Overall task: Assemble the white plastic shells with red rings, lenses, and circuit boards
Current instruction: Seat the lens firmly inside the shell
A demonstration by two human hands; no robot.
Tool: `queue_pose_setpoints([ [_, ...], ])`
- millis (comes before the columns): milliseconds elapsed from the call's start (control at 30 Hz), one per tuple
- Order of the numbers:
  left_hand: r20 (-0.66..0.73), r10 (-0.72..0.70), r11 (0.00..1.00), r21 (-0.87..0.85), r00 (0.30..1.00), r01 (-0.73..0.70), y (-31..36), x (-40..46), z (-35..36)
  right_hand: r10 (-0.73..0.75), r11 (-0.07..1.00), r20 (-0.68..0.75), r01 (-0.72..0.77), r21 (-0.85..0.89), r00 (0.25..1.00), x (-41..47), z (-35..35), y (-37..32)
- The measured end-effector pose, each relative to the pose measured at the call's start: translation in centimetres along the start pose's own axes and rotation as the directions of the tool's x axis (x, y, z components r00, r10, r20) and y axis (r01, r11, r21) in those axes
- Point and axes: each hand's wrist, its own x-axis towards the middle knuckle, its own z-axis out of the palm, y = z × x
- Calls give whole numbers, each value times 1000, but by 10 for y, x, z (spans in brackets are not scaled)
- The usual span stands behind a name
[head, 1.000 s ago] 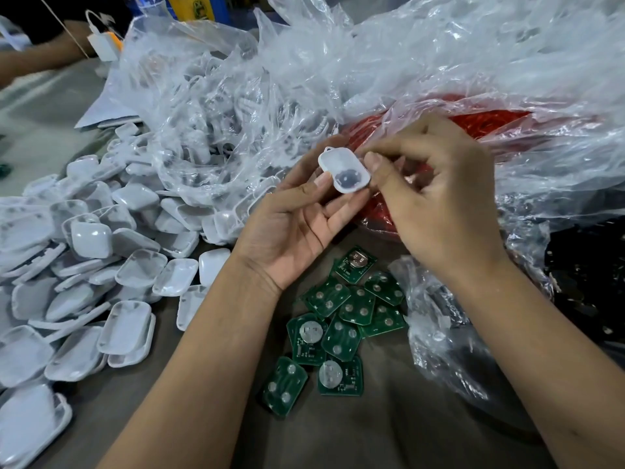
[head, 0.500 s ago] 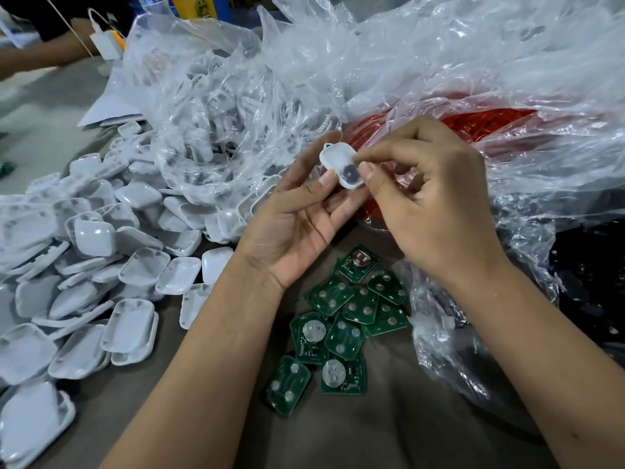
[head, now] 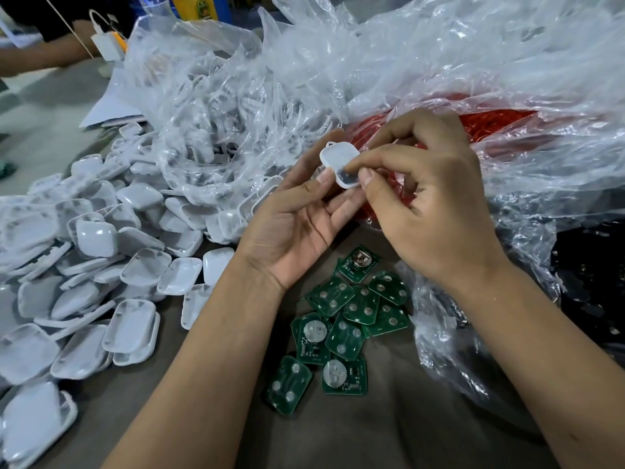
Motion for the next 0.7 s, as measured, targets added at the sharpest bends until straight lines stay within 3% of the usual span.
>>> queue_pose_setpoints([
  [333,32,-26,999,-20,999,26,1,-1,-3,2,998,-2,-2,56,1000,1,-1,-1],
  [567,87,-77,996,-37,993,80,4,-5,-4,50,980,-165,-17,199,985,2,-6,3],
  [700,139,-88,992,-81,986,100,4,-5,-2,-2,985,-126,24,171,992,1,-6,0],
])
